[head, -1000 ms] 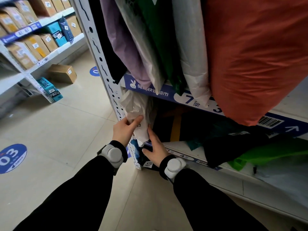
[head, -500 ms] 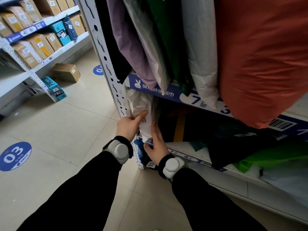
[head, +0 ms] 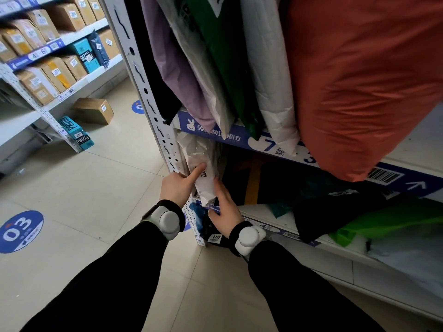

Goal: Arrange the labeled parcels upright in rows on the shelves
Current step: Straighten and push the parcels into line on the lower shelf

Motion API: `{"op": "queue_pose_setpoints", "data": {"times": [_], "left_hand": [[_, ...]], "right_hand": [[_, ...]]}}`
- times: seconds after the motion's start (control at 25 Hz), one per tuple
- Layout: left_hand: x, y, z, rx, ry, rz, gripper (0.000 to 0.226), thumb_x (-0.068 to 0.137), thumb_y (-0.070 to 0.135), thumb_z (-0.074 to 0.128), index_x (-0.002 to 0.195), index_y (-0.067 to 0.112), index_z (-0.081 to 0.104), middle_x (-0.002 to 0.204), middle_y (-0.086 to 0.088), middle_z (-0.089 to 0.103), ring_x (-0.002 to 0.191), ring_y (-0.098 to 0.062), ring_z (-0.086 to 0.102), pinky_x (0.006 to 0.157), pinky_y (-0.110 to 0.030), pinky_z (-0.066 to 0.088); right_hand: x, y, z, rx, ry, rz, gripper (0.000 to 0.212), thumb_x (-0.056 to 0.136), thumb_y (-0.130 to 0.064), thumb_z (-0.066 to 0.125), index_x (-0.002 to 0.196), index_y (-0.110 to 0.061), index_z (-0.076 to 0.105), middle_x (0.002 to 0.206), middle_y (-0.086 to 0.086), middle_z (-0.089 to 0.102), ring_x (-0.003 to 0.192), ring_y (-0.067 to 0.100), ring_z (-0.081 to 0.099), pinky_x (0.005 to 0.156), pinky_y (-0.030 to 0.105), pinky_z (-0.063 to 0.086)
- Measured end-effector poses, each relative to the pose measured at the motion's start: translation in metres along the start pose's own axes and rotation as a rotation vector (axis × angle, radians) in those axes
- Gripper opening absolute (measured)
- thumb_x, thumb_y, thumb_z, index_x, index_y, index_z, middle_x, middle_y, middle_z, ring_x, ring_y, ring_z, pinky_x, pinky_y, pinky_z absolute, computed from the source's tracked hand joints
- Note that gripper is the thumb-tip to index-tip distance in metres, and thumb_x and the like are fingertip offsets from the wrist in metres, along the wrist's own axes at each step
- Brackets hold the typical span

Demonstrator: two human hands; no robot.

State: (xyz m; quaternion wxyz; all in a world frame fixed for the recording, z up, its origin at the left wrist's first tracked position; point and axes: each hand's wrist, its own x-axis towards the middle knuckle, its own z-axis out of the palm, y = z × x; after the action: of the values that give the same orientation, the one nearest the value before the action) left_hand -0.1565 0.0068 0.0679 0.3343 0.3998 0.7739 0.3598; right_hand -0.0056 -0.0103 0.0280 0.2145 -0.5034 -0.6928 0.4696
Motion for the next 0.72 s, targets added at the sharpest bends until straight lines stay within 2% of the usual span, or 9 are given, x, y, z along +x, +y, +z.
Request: {"op": "queue_pose_setpoints", "data": {"times": [0.08,0.2,0.36,0.44,0.56,0.64,0.72], "left_hand": [[-0.003,-0.003,-0.001,-0.017,0.003,-0.013,0.11,0.048,0.094,0.053,0.072,-0.013,0.066,0.072,-0.028,0.068,0.073,-0.038,0.068,0.078,-0.05,0.057],[-0.011,-0.007,0.002,0.041,-0.006,-0.014,0.093,0.057,0.089,0.051,0.062,-0.002,0.07,0.061,-0.016,0.071,0.066,-0.031,0.069,0.077,-0.047,0.058],[-0.029,-0.012,0.02,0.13,-0.086,0.023,0.085,0.062,0.089,0.042,0.066,0.009,0.07,0.062,-0.004,0.072,0.068,-0.023,0.07,0.077,-0.045,0.057],[-0.037,-0.01,0.035,0.16,-0.114,0.078,0.08,0.064,0.089,0.038,0.073,0.016,0.07,0.071,-0.003,0.073,0.075,-0.022,0.07,0.078,-0.044,0.056],[-0.046,-0.001,0.059,0.165,-0.157,0.179,0.07,0.069,0.082,0.045,0.1,0.025,0.069,0.095,-0.004,0.074,0.096,-0.024,0.068,0.086,-0.04,0.053],[-0.054,0.007,0.078,0.152,-0.202,0.238,0.062,0.078,0.069,0.056,0.119,0.023,0.061,0.113,-0.005,0.071,0.109,-0.023,0.064,0.093,-0.038,0.051],[-0.06,0.015,0.096,0.147,-0.252,0.297,0.066,0.081,0.059,0.063,0.133,0.022,0.05,0.129,-0.007,0.063,0.12,-0.024,0.058,0.098,-0.035,0.047]], "right_hand": [[-0.002,-0.002,-0.004,-0.003,0.006,-0.013,0.084,0.085,-0.003,0.051,0.148,-0.035,0.006,0.159,-0.008,0.013,0.134,0.024,0.042,0.108,0.034,0.042],[-0.007,-0.002,-0.01,-0.013,0.013,-0.013,0.081,0.085,-0.005,0.052,0.147,-0.035,0.01,0.158,-0.007,0.016,0.139,0.021,0.035,0.109,0.033,0.038],[-0.022,0.008,-0.027,-0.061,0.046,0.005,0.067,0.087,-0.009,0.05,0.144,-0.032,0.024,0.152,-0.006,0.028,0.132,0.019,0.043,0.106,0.036,0.044],[-0.032,0.016,-0.04,-0.111,0.053,-0.004,0.052,0.088,-0.011,0.049,0.136,-0.026,0.041,0.142,-0.004,0.043,0.126,0.017,0.048,0.104,0.035,0.045],[-0.048,0.028,-0.063,-0.154,0.077,0.021,0.027,0.089,-0.017,0.05,0.114,-0.018,0.062,0.118,0.002,0.064,0.108,0.018,0.06,0.093,0.031,0.049],[-0.059,0.039,-0.08,-0.155,0.092,0.056,0.022,0.091,-0.022,0.051,0.102,-0.012,0.067,0.103,0.008,0.07,0.096,0.022,0.064,0.086,0.033,0.051],[-0.067,0.051,-0.095,-0.173,0.117,0.083,0.024,0.091,-0.024,0.051,0.094,-0.008,0.068,0.095,0.011,0.072,0.09,0.024,0.066,0.082,0.034,0.051]]}}
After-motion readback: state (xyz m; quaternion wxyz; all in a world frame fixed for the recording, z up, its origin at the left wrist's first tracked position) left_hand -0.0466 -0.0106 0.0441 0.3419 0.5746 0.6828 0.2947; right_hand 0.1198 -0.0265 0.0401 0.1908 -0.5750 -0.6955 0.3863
